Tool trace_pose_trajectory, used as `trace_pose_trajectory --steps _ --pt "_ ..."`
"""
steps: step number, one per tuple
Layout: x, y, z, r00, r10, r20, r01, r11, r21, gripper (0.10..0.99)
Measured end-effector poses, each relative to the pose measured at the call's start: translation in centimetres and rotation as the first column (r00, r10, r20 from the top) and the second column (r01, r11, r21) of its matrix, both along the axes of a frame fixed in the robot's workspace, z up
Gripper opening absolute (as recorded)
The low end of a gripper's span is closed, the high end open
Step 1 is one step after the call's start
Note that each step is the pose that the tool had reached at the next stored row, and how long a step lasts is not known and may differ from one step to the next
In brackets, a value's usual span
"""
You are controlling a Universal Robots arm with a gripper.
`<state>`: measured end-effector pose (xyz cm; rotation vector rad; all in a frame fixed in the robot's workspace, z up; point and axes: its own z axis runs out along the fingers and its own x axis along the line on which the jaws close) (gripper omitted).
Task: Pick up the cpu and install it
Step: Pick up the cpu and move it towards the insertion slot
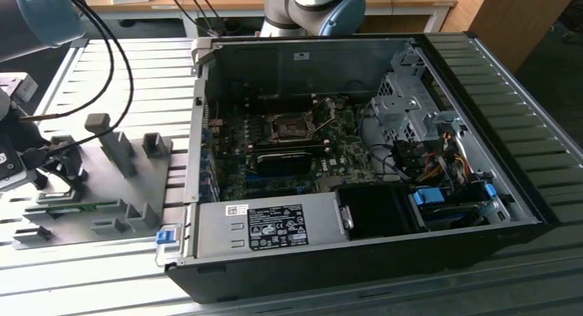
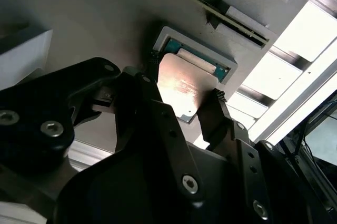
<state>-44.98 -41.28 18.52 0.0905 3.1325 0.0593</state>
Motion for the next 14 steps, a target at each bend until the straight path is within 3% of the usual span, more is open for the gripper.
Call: trace_pose_trajectory --steps 8,14 --pt "0.00 0.00 1.07 1.0000 0.000 -0.0001 0.000 1.0000 0.001 0.545" --pt "0.00 -0.01 1.43 1.0000 0.000 -0.0011 0.000 1.0000 0.004 0.545"
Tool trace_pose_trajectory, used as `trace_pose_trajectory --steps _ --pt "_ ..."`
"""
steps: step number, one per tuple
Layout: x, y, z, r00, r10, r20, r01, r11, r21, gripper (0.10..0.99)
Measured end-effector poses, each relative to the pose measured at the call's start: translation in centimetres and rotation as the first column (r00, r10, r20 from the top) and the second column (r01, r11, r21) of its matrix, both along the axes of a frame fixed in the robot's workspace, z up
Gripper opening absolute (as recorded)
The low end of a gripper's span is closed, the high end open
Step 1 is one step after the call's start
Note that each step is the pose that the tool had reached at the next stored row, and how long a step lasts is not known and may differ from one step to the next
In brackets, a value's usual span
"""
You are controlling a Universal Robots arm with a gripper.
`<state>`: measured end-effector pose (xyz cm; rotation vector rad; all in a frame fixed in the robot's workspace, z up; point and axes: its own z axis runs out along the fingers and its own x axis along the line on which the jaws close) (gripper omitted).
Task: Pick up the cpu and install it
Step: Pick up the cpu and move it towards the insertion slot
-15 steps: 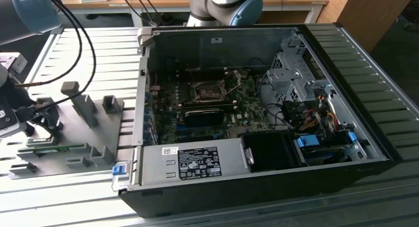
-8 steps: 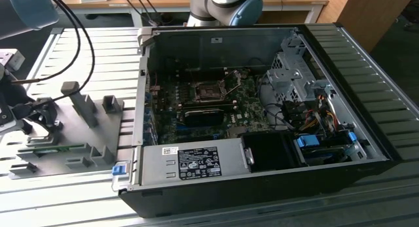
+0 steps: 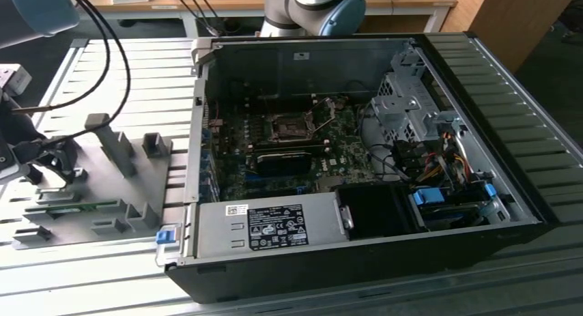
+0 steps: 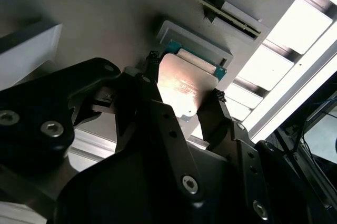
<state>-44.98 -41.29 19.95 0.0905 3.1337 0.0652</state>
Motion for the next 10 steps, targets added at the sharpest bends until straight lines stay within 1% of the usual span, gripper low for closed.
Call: trace_pose_trajectory --steps 10 --pt "0.00 0.00 0.50 1.0000 0.000 0.0001 0.000 1.0000 0.000 0.545"
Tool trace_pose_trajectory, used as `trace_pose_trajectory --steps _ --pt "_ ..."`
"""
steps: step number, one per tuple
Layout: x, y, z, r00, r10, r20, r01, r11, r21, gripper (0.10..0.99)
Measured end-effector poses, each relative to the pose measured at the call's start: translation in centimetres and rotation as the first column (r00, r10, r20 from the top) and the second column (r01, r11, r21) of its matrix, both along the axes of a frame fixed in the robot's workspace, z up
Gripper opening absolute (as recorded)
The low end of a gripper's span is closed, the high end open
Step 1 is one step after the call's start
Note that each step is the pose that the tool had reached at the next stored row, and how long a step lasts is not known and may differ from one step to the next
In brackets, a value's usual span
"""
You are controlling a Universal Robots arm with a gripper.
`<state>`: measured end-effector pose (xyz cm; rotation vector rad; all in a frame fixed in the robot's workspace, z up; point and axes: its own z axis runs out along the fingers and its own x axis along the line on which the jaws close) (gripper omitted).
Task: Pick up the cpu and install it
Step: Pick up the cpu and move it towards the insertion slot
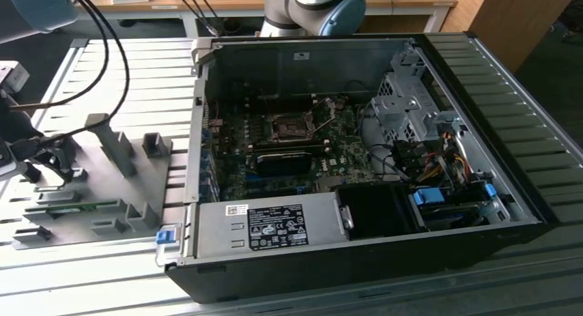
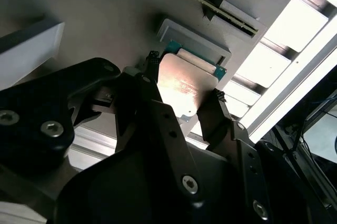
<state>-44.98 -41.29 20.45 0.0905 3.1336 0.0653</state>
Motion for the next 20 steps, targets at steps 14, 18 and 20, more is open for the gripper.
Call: trace_pose_trajectory --steps 14,18,20 --pt "0.00 0.00 1.04 1.0000 0.000 0.0000 0.000 1.0000 0.000 0.545" --pt "0.00 0.00 1.24 1.0000 0.000 0.0001 0.000 1.0000 0.000 0.545" --pt "0.00 0.00 1.34 1.0000 0.000 0.0001 0.000 1.0000 0.000 0.545"
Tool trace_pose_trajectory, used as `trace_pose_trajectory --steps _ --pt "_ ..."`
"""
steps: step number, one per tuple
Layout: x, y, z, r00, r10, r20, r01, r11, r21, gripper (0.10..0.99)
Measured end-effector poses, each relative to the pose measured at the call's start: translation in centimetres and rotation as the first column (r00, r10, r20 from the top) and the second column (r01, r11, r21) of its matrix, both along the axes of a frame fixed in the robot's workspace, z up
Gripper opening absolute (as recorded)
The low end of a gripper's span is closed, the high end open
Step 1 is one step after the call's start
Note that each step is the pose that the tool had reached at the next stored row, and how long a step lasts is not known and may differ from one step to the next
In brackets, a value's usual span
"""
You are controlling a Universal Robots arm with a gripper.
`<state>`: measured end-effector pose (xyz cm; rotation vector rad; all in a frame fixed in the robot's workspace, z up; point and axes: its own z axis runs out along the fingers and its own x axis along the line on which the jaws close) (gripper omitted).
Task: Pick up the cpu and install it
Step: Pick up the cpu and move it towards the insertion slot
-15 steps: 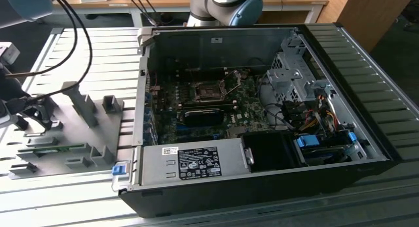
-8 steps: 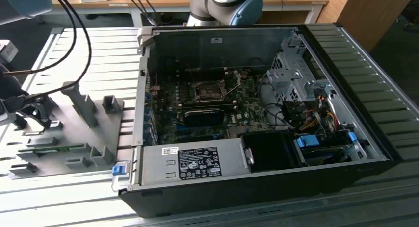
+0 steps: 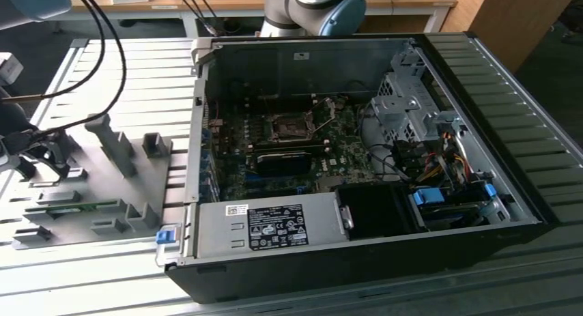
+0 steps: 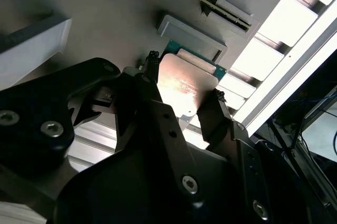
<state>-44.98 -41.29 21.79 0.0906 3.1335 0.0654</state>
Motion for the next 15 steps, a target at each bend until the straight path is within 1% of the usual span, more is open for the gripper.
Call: trace_pose_trajectory --steps 15 --pt "0.00 0.00 0.91 1.0000 0.000 0.0000 0.000 1.0000 0.000 0.545"
